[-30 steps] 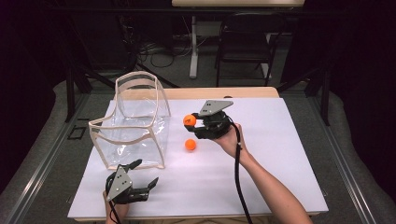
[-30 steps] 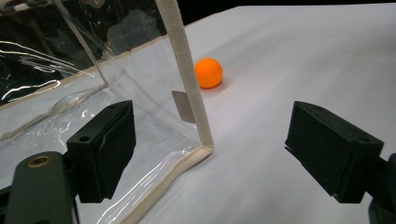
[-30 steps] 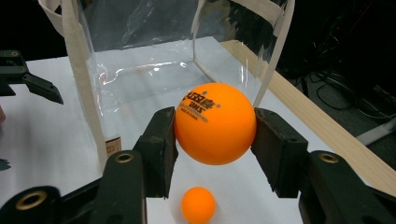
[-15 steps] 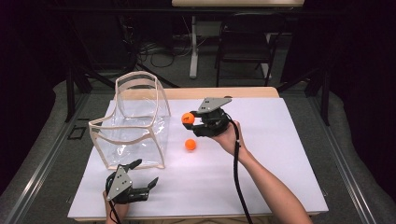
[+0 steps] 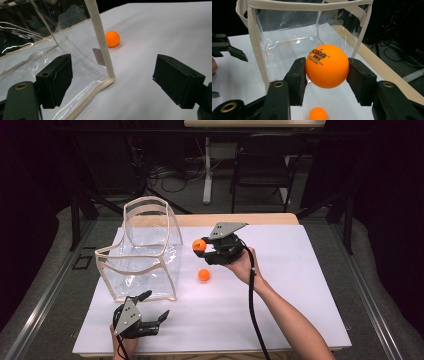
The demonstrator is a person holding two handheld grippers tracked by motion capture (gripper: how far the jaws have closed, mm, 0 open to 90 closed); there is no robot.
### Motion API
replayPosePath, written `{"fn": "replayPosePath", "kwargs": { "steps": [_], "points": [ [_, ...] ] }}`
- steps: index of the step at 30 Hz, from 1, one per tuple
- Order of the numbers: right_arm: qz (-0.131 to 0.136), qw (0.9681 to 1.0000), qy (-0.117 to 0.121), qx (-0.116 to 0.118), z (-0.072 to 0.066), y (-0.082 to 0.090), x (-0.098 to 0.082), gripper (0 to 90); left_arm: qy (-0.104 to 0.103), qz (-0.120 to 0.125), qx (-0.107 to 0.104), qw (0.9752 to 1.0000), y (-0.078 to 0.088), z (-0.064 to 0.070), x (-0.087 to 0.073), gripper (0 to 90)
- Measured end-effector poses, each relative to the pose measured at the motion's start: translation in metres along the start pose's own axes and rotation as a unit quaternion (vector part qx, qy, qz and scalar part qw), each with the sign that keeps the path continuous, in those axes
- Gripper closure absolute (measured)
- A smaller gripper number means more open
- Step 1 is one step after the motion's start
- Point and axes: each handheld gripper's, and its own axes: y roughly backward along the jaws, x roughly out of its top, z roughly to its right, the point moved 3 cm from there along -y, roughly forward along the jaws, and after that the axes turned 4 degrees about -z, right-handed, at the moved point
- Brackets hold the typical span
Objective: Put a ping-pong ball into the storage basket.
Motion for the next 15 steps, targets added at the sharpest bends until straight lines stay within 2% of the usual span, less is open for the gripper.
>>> {"fn": "replayPosePath", "kwargs": {
  "steps": [15],
  "points": [
    [-0.002,1.0000,0.009,-0.002,0.0007,-0.0023,0.0083,50.6,0.000,0.000,-0.001,1.0000,-0.0004,-0.0001,-0.0003,15.8]
  ]
}}
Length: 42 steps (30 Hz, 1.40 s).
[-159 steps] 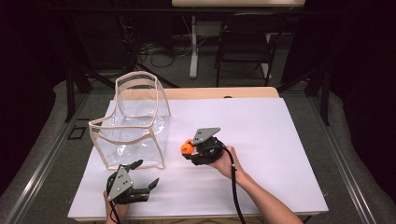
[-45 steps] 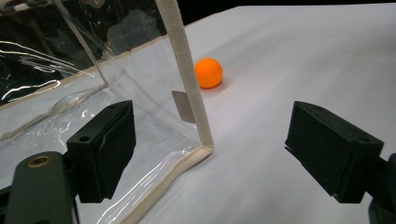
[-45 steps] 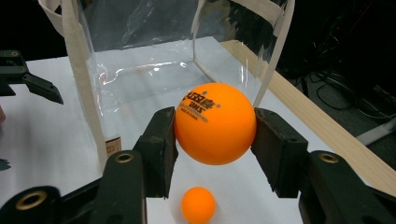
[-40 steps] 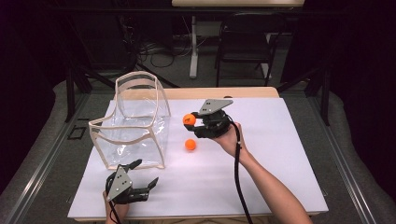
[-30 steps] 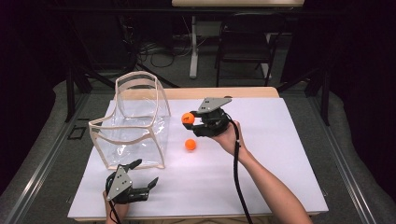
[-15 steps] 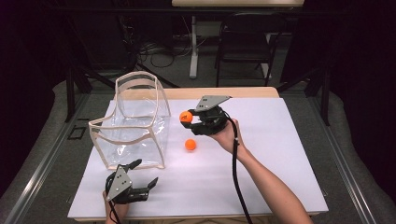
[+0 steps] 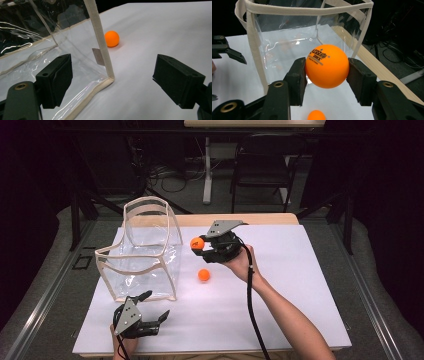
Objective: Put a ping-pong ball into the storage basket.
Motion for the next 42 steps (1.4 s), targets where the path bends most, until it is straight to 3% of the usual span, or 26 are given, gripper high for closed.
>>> {"fn": "replayPosePath", "kwargs": {
  "steps": [42],
  "points": [
    [-0.007,0.9996,0.019,-0.019,0.015,-0.010,0.042,50.7,-0.001,0.001,0.000,1.0000,-0.001,0.000,0.001,15.8]
  ]
}}
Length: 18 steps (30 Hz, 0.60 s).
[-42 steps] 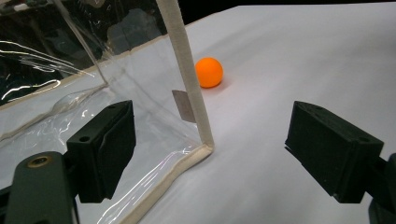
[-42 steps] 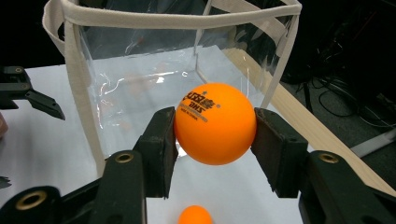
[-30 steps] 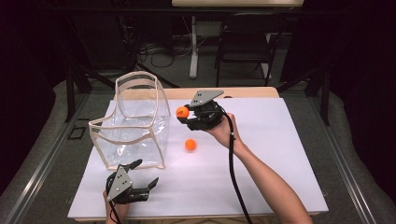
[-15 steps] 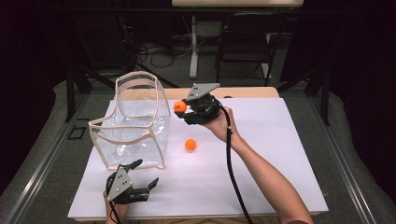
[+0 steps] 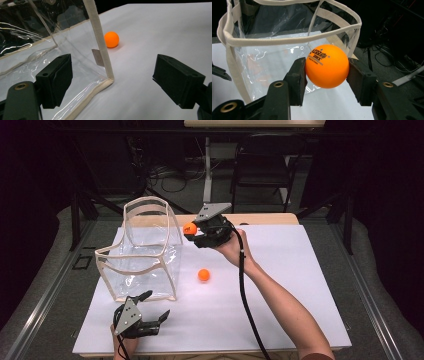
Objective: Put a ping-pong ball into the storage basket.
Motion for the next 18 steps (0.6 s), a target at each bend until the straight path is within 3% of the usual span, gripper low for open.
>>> {"fn": "replayPosePath", "kwargs": {
  "steps": [18],
  "points": [
    [0.007,0.9999,0.009,-0.002,-0.001,-0.002,0.023,50.7,0.001,0.001,0.000,1.0000,0.001,0.000,0.000,15.8]
  ]
}}
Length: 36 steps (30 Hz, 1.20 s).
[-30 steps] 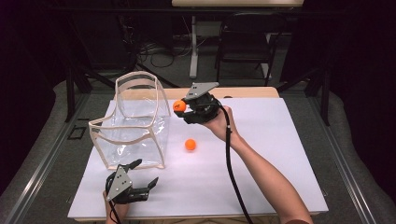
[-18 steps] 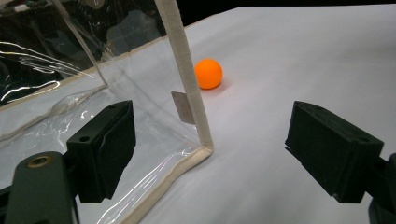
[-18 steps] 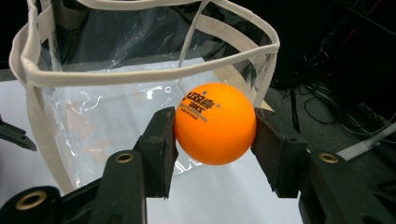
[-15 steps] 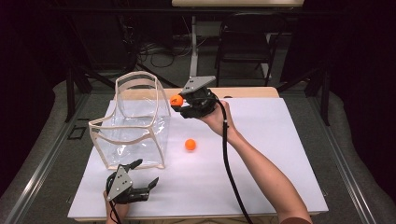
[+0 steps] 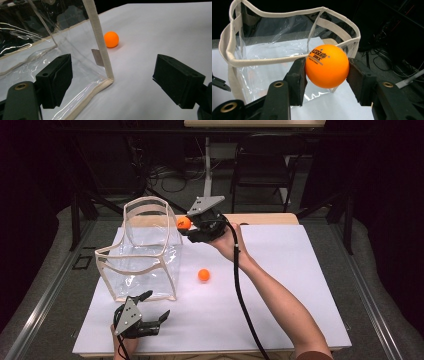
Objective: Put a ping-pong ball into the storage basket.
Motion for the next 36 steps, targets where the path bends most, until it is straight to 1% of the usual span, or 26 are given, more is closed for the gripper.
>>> {"fn": "replayPosePath", "kwargs": {
  "steps": [5,20,22,25,30,36],
  "points": [
    [0.000,1.0000,-0.007,-0.001,0.004,-0.002,0.002,50.7,0.001,0.001,0.001,1.0000,0.001,0.001,0.000,15.8],
    [-0.006,0.9999,-0.009,-0.003,0.010,-0.011,0.012,50.7,0.000,0.000,-0.001,1.0000,-0.001,0.000,0.000,15.8],
    [-0.004,0.9999,-0.016,-0.001,0.012,-0.013,0.014,50.7,0.001,-0.001,-0.001,1.0000,-0.001,0.000,0.000,15.8],
    [-0.005,0.9998,-0.018,-0.003,0.014,-0.016,0.018,50.7,-0.002,-0.001,-0.002,1.0000,-0.001,0.001,0.000,15.8],
    [-0.008,0.9999,-0.014,-0.004,0.013,-0.020,0.023,50.7,0.002,0.000,0.000,1.0000,0.000,-0.001,0.000,15.8],
    [-0.011,0.9999,-0.010,-0.004,0.011,-0.023,0.027,50.7,-0.001,-0.001,-0.001,1.0000,0.000,0.000,0.000,15.8]
  ]
}}
